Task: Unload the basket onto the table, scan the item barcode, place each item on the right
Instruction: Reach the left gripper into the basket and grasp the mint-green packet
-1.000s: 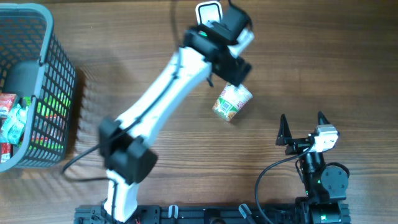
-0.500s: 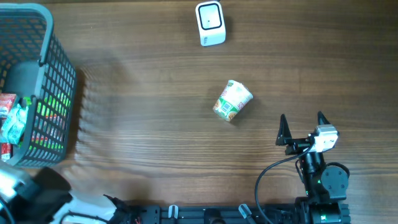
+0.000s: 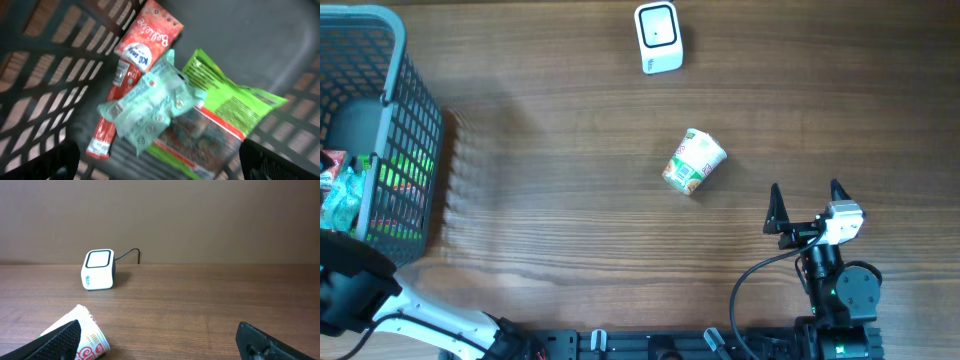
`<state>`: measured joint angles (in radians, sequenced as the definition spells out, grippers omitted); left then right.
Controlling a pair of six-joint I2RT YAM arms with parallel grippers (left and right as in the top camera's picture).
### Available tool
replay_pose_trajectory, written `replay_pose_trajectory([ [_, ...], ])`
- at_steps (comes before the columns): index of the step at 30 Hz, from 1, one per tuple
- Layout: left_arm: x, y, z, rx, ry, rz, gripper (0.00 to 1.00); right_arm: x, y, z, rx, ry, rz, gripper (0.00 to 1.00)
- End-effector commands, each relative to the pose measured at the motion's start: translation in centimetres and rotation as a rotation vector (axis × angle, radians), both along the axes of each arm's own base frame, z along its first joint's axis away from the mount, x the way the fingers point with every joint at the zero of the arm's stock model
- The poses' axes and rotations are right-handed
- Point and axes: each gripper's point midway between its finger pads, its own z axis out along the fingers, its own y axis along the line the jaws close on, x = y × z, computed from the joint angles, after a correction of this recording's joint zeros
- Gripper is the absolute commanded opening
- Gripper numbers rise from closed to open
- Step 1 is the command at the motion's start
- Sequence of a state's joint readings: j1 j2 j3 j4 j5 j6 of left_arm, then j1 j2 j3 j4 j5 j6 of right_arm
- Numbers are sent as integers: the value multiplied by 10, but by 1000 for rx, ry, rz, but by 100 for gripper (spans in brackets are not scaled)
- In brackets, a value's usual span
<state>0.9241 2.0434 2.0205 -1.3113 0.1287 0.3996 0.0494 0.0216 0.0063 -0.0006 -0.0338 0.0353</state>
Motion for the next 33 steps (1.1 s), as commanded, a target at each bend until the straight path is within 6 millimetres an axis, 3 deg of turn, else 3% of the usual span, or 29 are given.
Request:
replay_pose_trajectory([
  [1,-1,9,-24,26,22,-6,100,0,1,1,-9,-8,9,100],
  [9,3,14,-27,71,20,-111,100,0,1,1,-9,-8,9,100],
  [29,-5,3,-129,62,32,-132,100,0,1,1,-8,-8,8,100],
  [30,-8,0,-135,54,38,-133,94,0,1,1,-8,-8,8,100],
  [31,-9,-2,-137,49,41,-132,82,0,1,1,-9,-8,9,100],
  [32,-9,-1,-137,51,41,-132,68,0,1,1,-9,-8,9,99],
  [33,-9,2,-133,70,43,-129,43,0,1,1,-9,-8,9,99],
])
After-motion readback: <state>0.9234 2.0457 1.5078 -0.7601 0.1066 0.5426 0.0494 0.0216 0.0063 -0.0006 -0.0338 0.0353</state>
